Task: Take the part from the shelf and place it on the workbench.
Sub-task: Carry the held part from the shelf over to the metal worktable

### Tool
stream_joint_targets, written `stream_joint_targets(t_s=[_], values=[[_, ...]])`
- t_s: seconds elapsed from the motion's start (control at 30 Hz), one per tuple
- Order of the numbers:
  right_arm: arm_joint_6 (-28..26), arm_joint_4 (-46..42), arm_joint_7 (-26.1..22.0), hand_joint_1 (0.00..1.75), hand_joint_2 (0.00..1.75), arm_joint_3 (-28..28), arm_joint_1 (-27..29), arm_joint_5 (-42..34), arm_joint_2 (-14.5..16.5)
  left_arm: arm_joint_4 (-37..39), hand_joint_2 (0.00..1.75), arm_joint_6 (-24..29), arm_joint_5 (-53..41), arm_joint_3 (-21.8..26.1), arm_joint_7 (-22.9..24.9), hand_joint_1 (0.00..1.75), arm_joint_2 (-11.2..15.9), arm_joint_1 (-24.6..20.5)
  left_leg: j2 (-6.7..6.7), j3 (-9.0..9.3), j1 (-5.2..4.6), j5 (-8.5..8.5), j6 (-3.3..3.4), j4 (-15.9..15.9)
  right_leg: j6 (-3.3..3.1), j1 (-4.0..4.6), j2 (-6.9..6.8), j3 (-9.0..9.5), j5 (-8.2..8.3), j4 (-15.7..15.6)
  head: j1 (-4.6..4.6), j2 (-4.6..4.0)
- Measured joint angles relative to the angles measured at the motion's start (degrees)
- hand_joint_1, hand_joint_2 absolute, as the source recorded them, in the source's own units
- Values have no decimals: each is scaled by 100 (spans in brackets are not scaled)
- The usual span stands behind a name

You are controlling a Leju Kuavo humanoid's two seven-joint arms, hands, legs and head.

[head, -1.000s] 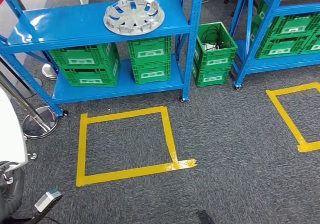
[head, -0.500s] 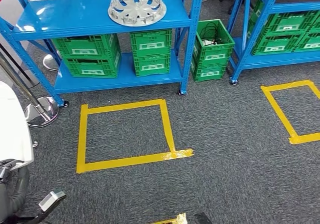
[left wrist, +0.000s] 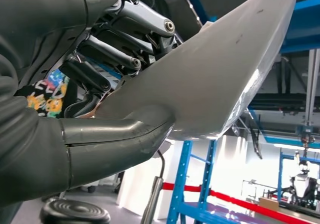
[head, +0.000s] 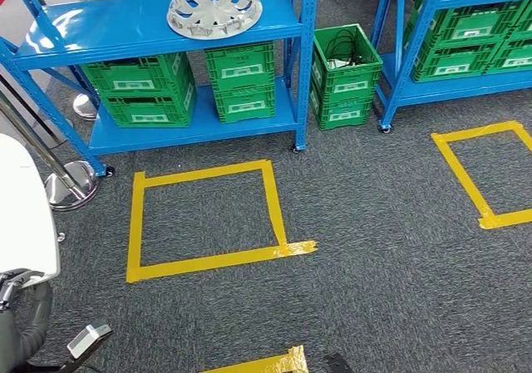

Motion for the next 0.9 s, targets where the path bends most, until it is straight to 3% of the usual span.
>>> stream_joint_targets(t_s=[0.1, 0.17, 0.23, 0.3, 0.33, 0.4, 0.47, 0.5, 0.57, 0.63, 0.7, 0.8, 0.83, 0.9], values=[[2, 0, 3, 0, 0, 20, -9, 0, 3, -1, 175, 0, 21, 2, -23, 175, 7, 3, -6, 637, -57, 488, 173, -1111, -1, 62, 4, -15, 33, 4, 5, 0], [5, 0, 4, 0, 0, 25, -16, -1, 7, -3, 175, 1, 36, 4, -40, 175, 16, 2, -8, 850, -100, 602, 261, -1560, 36, 69, -4, -47, 63, 12, 8, 0], [10, 0, 6, 0, 0, 31, -19, -2, 11, -4, 175, 2, 43, 9, -60, 175, 25, 5, -7, 846, -112, 620, 282, -1636, 99, 62, -20, -81, 103, 11, 7, 1], [18, 0, 8, 0, 0, 38, -18, -3, 14, -4, 175, 2, 48, 13, -83, 175, 24, 4, 9, 844, -82, 684, 304, -1736, 157, 65, -14, -155, 10, 96, 16, 0], [21, 0, 10, 0, 0, 43, -19, -4, 13, -4, 175, 2, 53, 16, -100, 175, 21, 2, 17, 833, -62, 722, 318, -1779, 183, 65, -5, -240, -127, 271, 28, 0], [26, 0, 24, 0, 0, 55, -19, -11, 13, -4, 175, 1, 67, 34, -155, 175, 18, -1, 25, 780, -53, 768, 339, -1792, 233, 36, 10, -521, -527, 945, 47, 0], [40, 0, 51, 0, 0, 63, -11, -20, 13, -4, 175, 0, 89, 57, -224, 175, 11, -2, 28, 725, -53, 789, 332, -1765, 281, 5, 10, -726, -724, 1513, 52, 0], [53, 0, 65, 0, 0, 64, -6, -22, 12, -4, 175, 0, 100, 66, -255, 175, 4, -3, 28, 706, -48, 794, 326, -1746, 301, -9, 9, -696, -669, 1517, 52, 0], [81, -1, 84, 0, 0, 65, -7, -25, 8, -4, 175, 0, 115, 84, -319, 175, -11, -9, 27, 684, -30, 782, 297, -1690, 334, -46, 6, -328, -323, 881, 54, 0], [104, -2, 92, 0, 0, 67, -21, -27, 8, -4, 175, 1, 125, 99, -360, 175, -18, -22, 23, 645, -43, 761, 239, -1612, 343, -63, 10, 35, -137, 209, 60, 0], [130, -4, 93, 0, 0, 69, -26, -28, 11, -3, 175, 2, 129, 108, -380, 175, -19, -40, 19, 587, -67, 771, 179, -1553, 299, -55, 22, 109, -159, 60, 51, 1], [160, -4, 94, 0, 0, 69, -8, -28, 11, -2, 175, 2, 118, 104, -390, 175, -25, -55, 10, 530, -56, 714, 99, -1467, 176, -67, 21, 76, -101, 57, 31, 1], [165, -5, 93, 0, 0, 69, -8, -28, 12, -2, 175, 2, 114, 103, -390, 175, -26, -63, 5, 465, -50, 588, 69, -1308, 135, -77, 19, 62, -79, 49, 16, 0], [172, -6, 92, 0, 0, 69, -14, -29, 12, -1, 175, 1, 110, 102, -390, 175, -26, -77, -1, 207, -38, 198, 17, -665, 82, -75, 16, 22, -52, 46, -15, -1]])
